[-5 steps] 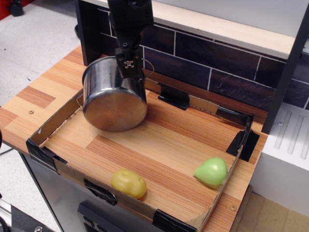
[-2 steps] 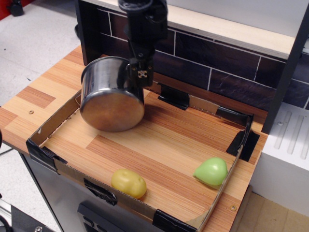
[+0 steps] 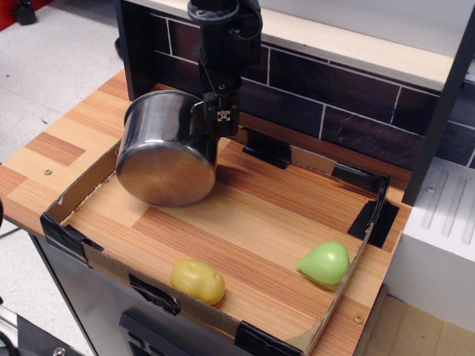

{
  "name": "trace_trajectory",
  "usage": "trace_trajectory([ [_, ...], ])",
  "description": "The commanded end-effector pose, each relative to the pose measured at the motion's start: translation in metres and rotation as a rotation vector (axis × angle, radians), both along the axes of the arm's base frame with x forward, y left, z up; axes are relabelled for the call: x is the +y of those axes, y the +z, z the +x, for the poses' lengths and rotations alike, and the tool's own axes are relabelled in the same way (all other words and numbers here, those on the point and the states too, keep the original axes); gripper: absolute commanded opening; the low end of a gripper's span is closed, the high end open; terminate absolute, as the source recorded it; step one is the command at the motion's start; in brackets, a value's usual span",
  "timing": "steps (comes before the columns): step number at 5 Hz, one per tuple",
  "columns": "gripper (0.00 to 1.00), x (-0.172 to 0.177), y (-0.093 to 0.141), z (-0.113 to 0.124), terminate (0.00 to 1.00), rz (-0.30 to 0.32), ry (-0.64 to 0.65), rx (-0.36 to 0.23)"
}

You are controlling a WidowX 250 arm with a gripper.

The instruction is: Upright metal pot

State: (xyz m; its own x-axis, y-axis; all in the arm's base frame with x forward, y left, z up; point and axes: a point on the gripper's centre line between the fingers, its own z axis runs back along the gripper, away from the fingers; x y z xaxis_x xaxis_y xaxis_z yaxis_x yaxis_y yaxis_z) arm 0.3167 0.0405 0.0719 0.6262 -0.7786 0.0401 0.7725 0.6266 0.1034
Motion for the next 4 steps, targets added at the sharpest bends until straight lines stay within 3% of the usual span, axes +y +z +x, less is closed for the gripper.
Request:
trace_trajectory([
  [1, 0.0, 0.006, 0.004, 0.002, 0.0, 0.033, -0.01, -0.024],
  [2, 0.0, 0.008, 0.004, 0.004, 0.0, 0.052, -0.017, -0.001],
  [3, 0.0, 0.007, 0.006, 0.004, 0.0, 0.135, -0.065, -0.026],
  [4, 0.0, 0.007, 0.016, 0.005, 0.0, 0.241, -0.083, -0.109],
])
